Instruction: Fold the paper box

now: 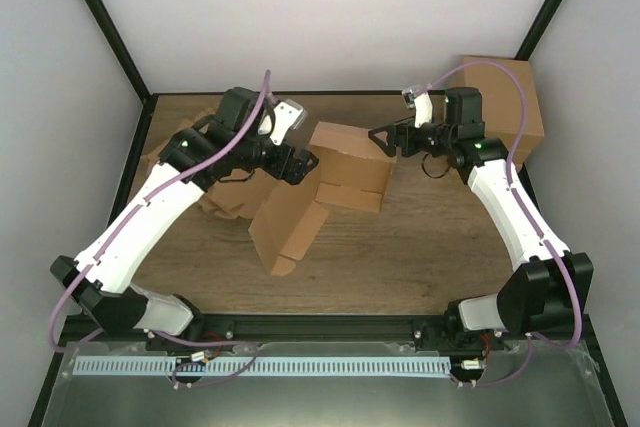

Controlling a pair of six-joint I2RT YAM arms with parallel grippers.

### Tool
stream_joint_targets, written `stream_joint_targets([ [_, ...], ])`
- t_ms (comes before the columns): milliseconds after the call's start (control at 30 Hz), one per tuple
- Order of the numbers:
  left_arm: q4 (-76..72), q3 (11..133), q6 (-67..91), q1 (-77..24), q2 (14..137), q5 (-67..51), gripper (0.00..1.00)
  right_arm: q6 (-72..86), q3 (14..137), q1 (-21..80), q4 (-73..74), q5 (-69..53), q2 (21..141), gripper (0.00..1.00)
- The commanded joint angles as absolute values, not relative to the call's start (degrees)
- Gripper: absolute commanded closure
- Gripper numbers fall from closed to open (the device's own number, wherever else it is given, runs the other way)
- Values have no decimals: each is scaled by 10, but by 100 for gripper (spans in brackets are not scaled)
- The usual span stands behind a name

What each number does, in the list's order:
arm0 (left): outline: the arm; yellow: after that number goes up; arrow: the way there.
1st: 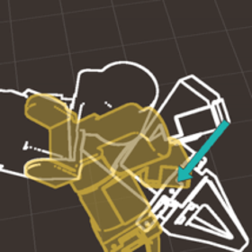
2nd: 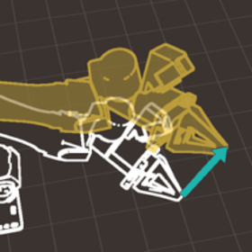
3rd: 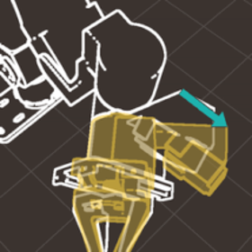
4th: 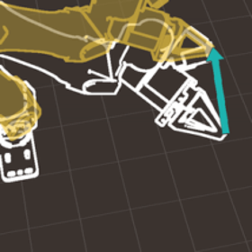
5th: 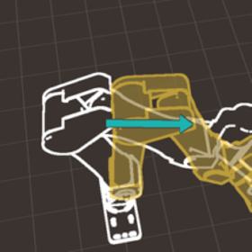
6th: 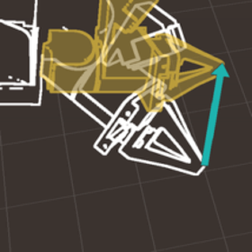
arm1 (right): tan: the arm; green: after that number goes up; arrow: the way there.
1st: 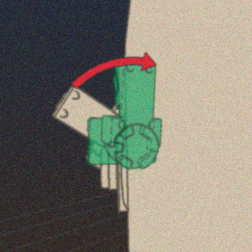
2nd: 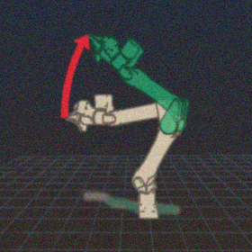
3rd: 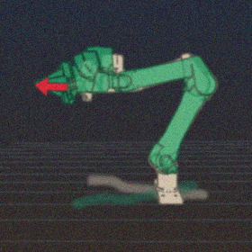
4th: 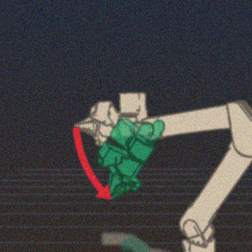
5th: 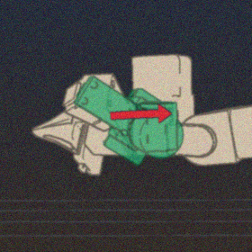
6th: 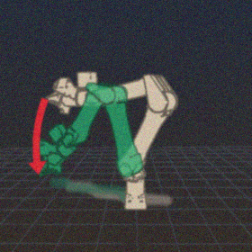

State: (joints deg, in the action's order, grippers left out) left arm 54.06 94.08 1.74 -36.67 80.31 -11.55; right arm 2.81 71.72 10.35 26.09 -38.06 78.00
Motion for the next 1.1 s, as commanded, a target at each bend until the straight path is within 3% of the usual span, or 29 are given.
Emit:
stream_joint_targets([
  [0, 592, 954, -4, -375, 824, 16, 5, 27, 733, 107, 276, -384, 788, 15],
  [200, 613, 962, 10, -375, 851, 33, 33, 24, 736, 107, 279, -382, 788, 15],
  [333, 608, 969, 35, -370, 845, 33, 65, 18, 735, 107, 281, -383, 787, 15],
  [433, 583, 966, 54, -360, 828, -16, 77, 6, 734, 107, 283, -389, 788, 15],
  [633, 556, 960, 63, -341, 830, -115, 80, -57, 736, 125, 294, -398, 782, 16],
  [867, 550, 959, 55, -339, 832, -126, 80, -237, 746, 190, 310, -312, 740, 12],
  [1067, 552, 958, 51, -339, 838, -135, 80, -308, 801, 232, 372, -209, 778, 12],
])
